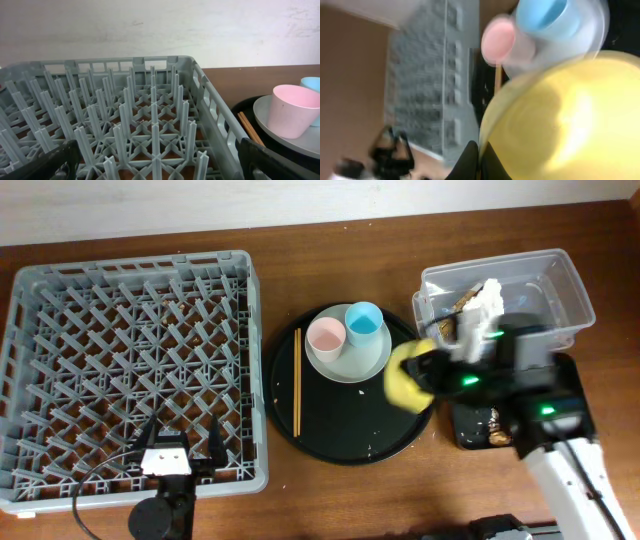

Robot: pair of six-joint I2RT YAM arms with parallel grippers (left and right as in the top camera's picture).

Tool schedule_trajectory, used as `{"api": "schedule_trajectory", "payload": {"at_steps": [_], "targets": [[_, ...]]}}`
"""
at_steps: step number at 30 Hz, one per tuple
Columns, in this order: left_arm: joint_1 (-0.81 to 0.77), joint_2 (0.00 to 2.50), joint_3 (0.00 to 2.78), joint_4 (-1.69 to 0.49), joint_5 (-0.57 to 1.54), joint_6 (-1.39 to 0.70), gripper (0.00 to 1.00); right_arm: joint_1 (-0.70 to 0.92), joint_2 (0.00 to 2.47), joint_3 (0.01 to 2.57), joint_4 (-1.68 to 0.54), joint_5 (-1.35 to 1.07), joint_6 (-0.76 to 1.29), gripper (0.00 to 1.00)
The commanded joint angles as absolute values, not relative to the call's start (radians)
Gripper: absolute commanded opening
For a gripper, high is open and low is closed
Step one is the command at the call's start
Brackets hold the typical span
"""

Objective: Sort waste into correct bins and load items into the dishwasher rack
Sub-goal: 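Return the yellow bowl to the round tray with the right gripper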

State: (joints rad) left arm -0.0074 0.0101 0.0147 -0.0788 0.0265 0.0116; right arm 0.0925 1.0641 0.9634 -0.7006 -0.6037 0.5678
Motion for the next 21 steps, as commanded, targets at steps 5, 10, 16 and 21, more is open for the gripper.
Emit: {"api": "schedule_trajectory", "payload": {"at_steps": [5,10,16,21], "targets": [[-0.012,0.005,0.008,-0.077,0.037,0.028,0.99,0.721,1.299,0.969,-0.700,0.137,0.555,0.04],[-0.012,0.005,0.008,-0.078,0.037,0.028,0.99,0.801,1.448,0.969,-0.653,0.134,0.555,0.05],[-0.012,0.005,0.008,-0.078,0.037,0.028,0.99,0.800,1.459,0.972,-0.648,0.127,0.553,0.18],[-0.012,0.005,0.008,-0.078,0.037,0.028,0.99,0.795,1.438,1.131,-0.727,0.090,0.278,0.31]]}}
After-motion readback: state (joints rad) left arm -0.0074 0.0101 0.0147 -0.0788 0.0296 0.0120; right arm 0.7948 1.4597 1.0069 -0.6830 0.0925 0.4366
